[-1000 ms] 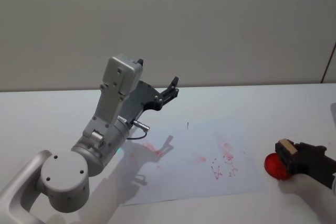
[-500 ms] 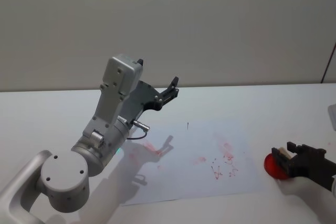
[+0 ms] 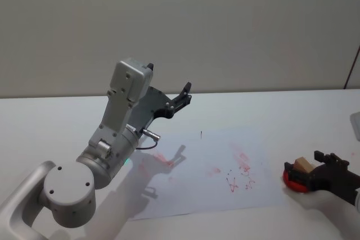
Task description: Use the one hand to pick up the stamp and affix it onto the A4 paper.
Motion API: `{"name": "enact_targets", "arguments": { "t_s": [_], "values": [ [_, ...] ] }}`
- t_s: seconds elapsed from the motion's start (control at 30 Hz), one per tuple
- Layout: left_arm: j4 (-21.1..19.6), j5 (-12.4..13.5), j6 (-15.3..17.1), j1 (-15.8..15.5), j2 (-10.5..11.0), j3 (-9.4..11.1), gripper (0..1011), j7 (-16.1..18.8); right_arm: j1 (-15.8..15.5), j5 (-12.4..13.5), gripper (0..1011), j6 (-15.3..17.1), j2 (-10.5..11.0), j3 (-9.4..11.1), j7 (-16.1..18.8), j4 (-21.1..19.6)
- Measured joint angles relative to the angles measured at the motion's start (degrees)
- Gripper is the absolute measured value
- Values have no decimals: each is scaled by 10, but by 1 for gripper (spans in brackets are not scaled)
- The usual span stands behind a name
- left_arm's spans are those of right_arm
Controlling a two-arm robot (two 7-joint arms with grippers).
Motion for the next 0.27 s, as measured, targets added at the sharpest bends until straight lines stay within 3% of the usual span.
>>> {"name": "enact_targets", "arguments": {
  "t_s": [0.1, 0.27],
  "values": [
    [0, 0, 0, 0, 0, 0, 1001, 0, 0, 0, 960, 0, 0, 0, 0, 0],
    [0, 0, 0, 0, 0, 0, 1001, 0, 0, 0, 1001, 1, 0, 0, 0, 0]
  ]
}}
